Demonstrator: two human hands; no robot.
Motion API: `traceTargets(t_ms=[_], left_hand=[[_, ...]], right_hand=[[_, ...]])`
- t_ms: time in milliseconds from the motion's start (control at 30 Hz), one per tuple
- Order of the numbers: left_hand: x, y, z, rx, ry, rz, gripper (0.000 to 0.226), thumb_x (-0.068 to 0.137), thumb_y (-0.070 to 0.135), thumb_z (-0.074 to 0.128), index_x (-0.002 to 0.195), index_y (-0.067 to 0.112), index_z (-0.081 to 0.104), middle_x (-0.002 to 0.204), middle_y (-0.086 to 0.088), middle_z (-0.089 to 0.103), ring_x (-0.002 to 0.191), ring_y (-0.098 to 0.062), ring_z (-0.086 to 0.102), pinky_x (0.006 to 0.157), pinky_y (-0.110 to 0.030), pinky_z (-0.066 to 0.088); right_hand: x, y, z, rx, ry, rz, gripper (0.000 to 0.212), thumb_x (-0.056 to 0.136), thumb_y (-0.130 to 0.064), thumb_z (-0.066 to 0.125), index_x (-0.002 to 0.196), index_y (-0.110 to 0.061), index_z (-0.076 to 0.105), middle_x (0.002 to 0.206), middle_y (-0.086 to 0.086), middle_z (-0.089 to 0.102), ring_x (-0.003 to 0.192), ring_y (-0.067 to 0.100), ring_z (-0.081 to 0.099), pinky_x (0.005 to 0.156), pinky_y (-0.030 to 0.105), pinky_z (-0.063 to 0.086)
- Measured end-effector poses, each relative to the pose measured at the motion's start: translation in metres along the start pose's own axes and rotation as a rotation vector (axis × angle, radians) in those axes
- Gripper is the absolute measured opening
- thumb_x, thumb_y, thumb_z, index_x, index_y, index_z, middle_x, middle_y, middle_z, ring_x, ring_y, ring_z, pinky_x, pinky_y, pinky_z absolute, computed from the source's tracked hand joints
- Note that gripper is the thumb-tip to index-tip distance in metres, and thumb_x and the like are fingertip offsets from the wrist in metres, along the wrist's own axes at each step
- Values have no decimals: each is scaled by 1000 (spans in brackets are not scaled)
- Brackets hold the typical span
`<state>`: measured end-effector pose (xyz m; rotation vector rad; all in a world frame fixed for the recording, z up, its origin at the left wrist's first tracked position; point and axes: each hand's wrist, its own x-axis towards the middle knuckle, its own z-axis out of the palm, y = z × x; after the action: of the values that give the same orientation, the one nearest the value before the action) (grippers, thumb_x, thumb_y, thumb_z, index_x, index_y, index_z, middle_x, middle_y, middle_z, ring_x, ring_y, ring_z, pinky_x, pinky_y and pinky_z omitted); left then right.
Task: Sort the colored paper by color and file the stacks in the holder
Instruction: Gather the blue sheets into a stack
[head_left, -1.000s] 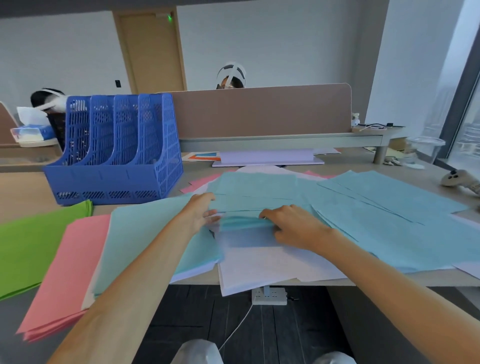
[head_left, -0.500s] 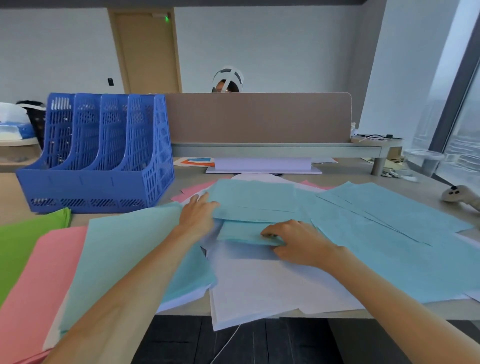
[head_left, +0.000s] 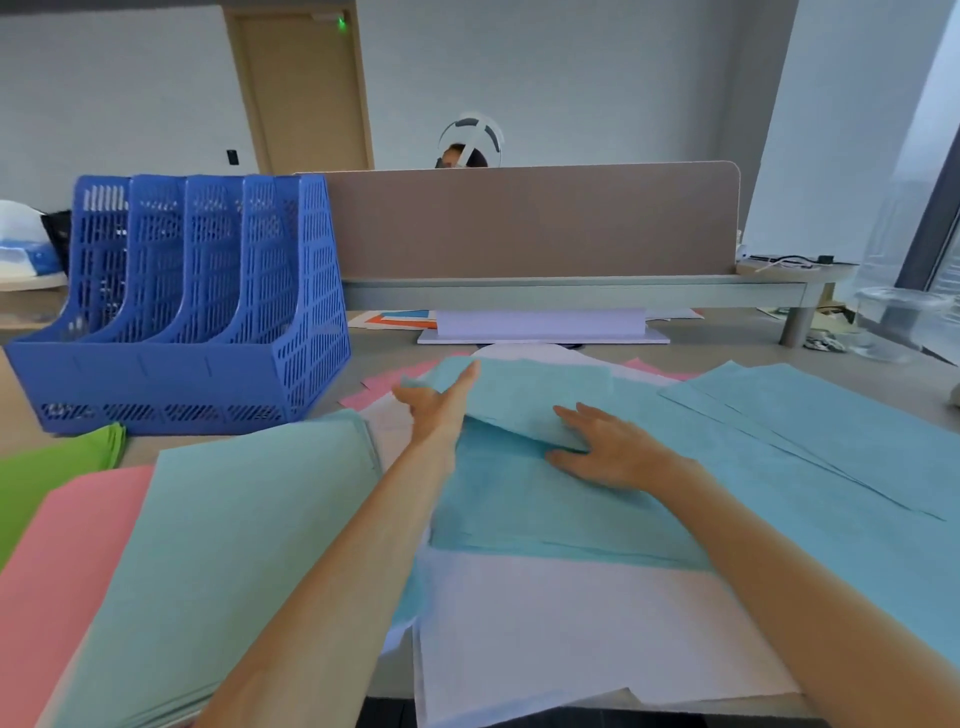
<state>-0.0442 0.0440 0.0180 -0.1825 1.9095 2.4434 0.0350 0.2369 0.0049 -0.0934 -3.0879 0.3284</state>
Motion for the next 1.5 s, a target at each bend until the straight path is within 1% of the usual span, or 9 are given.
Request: traceTargets(t_ms=[133,300,500,667,900,1033,1167,1267,1500], left_hand=[[2,-22,22,-152,-137,-114,66,73,33,79,126,16,44,125,-2,60,115,-18,58,81,-34,54],[-1,-33,29,-173,-151,-90,30,89,16,62,119,16,61,117,-8,67,104,-25,64,69,-30,56],[-6,-26,19,-193,-57,-58,31,88,0,53,118,6,59,110,-17,68,86,-30,65,57,-32,56],[-15,-26,23,-98,-103,21,30,87,-9,49,110,8,60,100,-11,67,78,-23,65,50,-25,57],[-15,-23,23,39,-100,115,26,87,-3,54,100,18,61,99,-1,69,91,-21,65,85,-41,56],[-20,-5,19,64,-196,202,20,88,4,61,96,21,64,97,3,72,96,-21,68,88,-37,54],[-30,13,10,-7,-480,223,27,89,10,64,115,16,65,112,-2,71,103,-23,68,88,-39,55],[-34,16,11,-54,-438,275,28,88,15,67,116,16,66,110,-1,72,100,-20,70,85,-37,56],[-35,19,14,-86,-183,447,36,83,20,74,114,24,57,103,11,71,94,-7,69,76,-22,56]], right_hand=[[5,-1,8,-228,183,-64,37,94,-22,38,129,-18,50,131,6,58,119,30,52,94,37,43],[-3,-12,1,-263,278,-192,28,94,-18,40,118,-16,54,109,10,65,105,33,57,78,37,40],[-10,-14,-3,427,126,-194,49,81,-70,51,111,-35,67,108,-21,69,105,-1,59,97,25,45],[-11,-6,-1,177,-40,-107,62,95,-65,24,148,-35,32,161,-6,13,149,9,2,121,34,2],[-13,-6,-4,396,66,-154,39,97,-53,40,122,-35,63,128,-18,60,122,6,51,102,24,36],[-1,11,-12,456,441,-34,44,96,-42,51,133,-18,56,138,-3,54,131,14,46,103,19,29],[-3,38,-39,813,660,40,75,83,-66,56,143,-26,39,144,-6,47,134,11,42,108,35,36],[-14,45,-47,1250,456,45,51,84,-49,67,126,-20,60,115,-5,70,101,10,69,88,34,53],[-16,25,-42,1184,586,-118,9,91,-16,66,98,-18,70,93,-5,76,83,12,71,72,28,58]])
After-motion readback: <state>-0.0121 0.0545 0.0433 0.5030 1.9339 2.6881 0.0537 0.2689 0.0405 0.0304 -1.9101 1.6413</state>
